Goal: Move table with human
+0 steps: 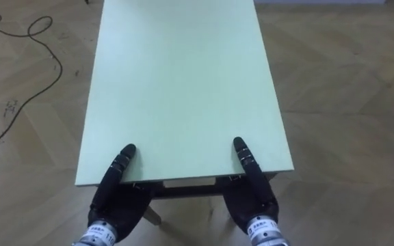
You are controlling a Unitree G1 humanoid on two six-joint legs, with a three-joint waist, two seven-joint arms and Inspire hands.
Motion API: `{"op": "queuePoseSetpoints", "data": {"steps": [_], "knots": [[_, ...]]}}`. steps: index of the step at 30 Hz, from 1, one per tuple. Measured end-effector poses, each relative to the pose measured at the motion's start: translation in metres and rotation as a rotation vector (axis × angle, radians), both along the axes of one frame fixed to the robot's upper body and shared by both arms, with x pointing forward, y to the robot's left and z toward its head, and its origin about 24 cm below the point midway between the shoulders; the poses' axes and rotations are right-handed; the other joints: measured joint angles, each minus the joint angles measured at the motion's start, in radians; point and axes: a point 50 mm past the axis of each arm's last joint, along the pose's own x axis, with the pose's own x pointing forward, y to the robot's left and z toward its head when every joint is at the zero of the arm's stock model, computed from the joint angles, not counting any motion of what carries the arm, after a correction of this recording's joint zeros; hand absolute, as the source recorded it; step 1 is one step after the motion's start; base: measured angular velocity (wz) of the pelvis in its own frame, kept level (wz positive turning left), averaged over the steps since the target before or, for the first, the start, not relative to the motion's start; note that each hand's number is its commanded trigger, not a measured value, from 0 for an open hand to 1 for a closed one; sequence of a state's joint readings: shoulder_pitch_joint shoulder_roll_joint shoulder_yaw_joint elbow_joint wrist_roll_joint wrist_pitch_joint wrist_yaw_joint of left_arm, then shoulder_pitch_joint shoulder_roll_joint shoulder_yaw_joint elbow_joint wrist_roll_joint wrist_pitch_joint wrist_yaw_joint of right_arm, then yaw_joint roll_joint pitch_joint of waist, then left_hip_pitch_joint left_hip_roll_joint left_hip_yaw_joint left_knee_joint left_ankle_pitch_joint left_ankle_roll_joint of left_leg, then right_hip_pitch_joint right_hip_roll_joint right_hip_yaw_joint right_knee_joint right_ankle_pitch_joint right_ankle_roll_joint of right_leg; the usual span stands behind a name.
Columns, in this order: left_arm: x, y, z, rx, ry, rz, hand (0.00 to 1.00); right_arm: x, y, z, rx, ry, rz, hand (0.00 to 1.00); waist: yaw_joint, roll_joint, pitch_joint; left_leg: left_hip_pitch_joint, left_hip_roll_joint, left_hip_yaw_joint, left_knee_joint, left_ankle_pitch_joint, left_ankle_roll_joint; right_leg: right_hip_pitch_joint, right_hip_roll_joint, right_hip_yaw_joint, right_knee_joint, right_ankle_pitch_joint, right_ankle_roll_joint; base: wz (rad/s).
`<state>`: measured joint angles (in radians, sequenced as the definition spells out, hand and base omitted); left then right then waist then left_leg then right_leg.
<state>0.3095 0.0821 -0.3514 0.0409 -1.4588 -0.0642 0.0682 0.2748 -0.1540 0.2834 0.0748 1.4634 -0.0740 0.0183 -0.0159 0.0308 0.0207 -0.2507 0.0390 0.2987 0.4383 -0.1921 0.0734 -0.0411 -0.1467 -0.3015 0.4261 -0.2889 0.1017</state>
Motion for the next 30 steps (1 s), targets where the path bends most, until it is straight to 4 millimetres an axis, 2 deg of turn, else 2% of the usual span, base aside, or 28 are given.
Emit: {"op": "queuePoseSetpoints", "data": {"steps": [6,7,8,9,10,11,12,13,14,15,16,19,21,25,27,28,30], "knots": [[0.0010,-0.0004,0.0010,0.000,-0.008,0.016,1.00,0.0017,0.0015,0.0039,-0.022,-0.023,-0.003,1.00,0.014,-0.006,-0.0003,0.015,-0.001,0.001,-0.033,0.010,-0.005,0.005,0.008,0.007,-0.013,0.019,-0.016,-0.02],[0.0008,-0.0001,0.0009,0.002,-0.008,0.016,1.00,0.0013,0.0020,0.0037,-0.020,-0.022,-0.003,1.00,0.022,-0.013,-0.0003,0.030,-0.008,0.003,-0.047,0.012,-0.007,0.009,0.006,0.016,-0.005,0.019,-0.016,-0.03],[0.0006,0.0000,0.0008,0.004,-0.007,0.014,1.00,0.0009,0.0021,0.0032,-0.019,-0.019,-0.004,1.00,0.025,-0.021,0.0035,0.052,-0.016,0.000,-0.066,0.017,-0.008,0.008,0.000,0.023,0.028,0.021,-0.018,0.04],[0.0003,-0.0002,0.0004,0.005,-0.006,0.012,1.00,0.0002,0.0019,0.0024,-0.017,-0.014,-0.006,1.00,0.025,-0.022,0.0045,0.064,-0.016,-0.006,-0.074,0.018,-0.008,0.000,-0.003,0.028,0.064,0.025,-0.026,0.22],[-0.0002,-0.0021,0.0000,0.002,-0.003,0.007,1.00,-0.0023,0.0006,0.0007,-0.017,-0.005,-0.012,1.00,0.019,-0.018,0.0065,0.077,-0.006,-0.036,-0.076,0.018,-0.008,-0.024,0.007,0.065,0.119,0.020,-0.058,0.40],[0.0007,-0.0002,0.0010,0.010,-0.010,0.005,1.00,-0.0026,0.0012,0.0005,-0.013,-0.004,-0.015,1.00,0.018,-0.021,0.0057,0.070,-0.006,-0.073,-0.073,0.018,-0.009,-0.049,0.030,0.125,0.045,0.005,-0.077,0.45],[0.0021,0.0006,0.0018,0.012,-0.015,0.005,1.00,-0.0018,0.0019,0.0011,-0.011,-0.008,-0.015,1.00,0.018,-0.025,0.0065,0.062,-0.012,-0.083,-0.068,0.018,-0.009,-0.066,0.033,0.138,-0.011,0.007,-0.076,0.71],[0.0039,0.0008,0.0017,0.013,-0.013,0.001,1.00,-0.0011,0.0019,0.0016,-0.008,-0.011,-0.019,1.00,0.000,-0.022,0.0064,0.049,-0.019,-0.114,-0.058,0.018,-0.016,-0.077,0.033,0.134,-0.037,0.018,-0.077,0.64],[0.0034,0.0010,0.0014,0.014,-0.011,-0.002,1.00,-0.0013,0.0023,0.0015,-0.006,-0.010,-0.020,1.00,-0.003,-0.019,0.0050,0.055,-0.022,-0.124,-0.073,0.024,-0.026,-0.075,0.029,0.109,-0.029,0.045,-0.039,0.58],[0.0033,0.0011,0.0016,0.014,-0.011,-0.003,1.00,-0.0014,0.0024,0.0013,-0.005,-0.009,-0.020,1.00,0.003,-0.019,0.0048,0.060,-0.021,-0.130,-0.081,0.027,-0.031,-0.065,0.033,0.104,-0.030,0.057,-0.025,0.32],[0.0032,0.0018,0.0014,0.017,-0.010,-0.003,1.00,-0.0022,0.0030,0.0003,0.003,-0.003,-0.022,1.00,0.011,-0.023,0.0064,0.073,-0.021,-0.141,-0.097,0.033,-0.039,-0.041,0.046,0.101,-0.044,0.065,-0.026,0.23],[0.0019,0.0027,0.0006,0.019,-0.005,-0.003,1.00,-0.0026,0.0033,0.0000,0.002,0.000,-0.018,1.00,0.030,-0.026,0.0073,0.086,-0.020,-0.165,-0.112,0.035,-0.042,-0.001,0.065,0.096,-0.093,0.070,-0.030,0.27],[0.0015,0.0028,0.0005,0.017,-0.004,-0.001,1.00,-0.0026,0.0022,0.0001,-0.005,-0.001,-0.016,1.00,0.051,-0.026,0.0070,0.086,-0.021,-0.173,-0.115,0.035,-0.042,0.008,0.071,0.097,-0.106,0.072,-0.034,0.26],[0.0002,0.0024,0.0010,0.009,-0.003,0.006,1.00,-0.0011,0.0029,0.0020,-0.013,-0.012,-0.010,1.00,0.066,-0.027,0.0062,0.085,-0.032,-0.220,-0.117,0.035,-0.042,0.047,0.084,0.101,-0.145,0.077,-0.044,0.45],[0.0004,0.0030,0.0015,0.011,-0.006,0.008,1.00,-0.0012,0.0026,0.0020,-0.017,-0.013,-0.010,1.00,0.084,-0.027,0.0061,0.087,-0.035,-0.232,-0.117,0.035,-0.042,0.060,0.090,0.109,-0.155,0.079,-0.052,0.39],[0.0008,0.0036,0.0022,0.012,-0.010,0.010,1.00,-0.0013,0.0031,0.0019,-0.016,-0.013,-0.010,1.00,0.086,-0.026,0.0055,0.086,-0.037,-0.256,-0.117,0.035,-0.043,0.062,0.097,0.112,-0.145,0.080,-0.061,0.50],[0.0015,0.0048,0.0028,0.020,-0.015,0.009,1.00,-0.0024,0.0052,0.0010,-0.004,-0.007,-0.012,1.00,0.085,-0.021,0.0056,0.086,-0.026,-0.313,-0.114,0.041,-0.049,0.033,0.117,0.145,-0.093,0.073,-0.106,0.63]]}}
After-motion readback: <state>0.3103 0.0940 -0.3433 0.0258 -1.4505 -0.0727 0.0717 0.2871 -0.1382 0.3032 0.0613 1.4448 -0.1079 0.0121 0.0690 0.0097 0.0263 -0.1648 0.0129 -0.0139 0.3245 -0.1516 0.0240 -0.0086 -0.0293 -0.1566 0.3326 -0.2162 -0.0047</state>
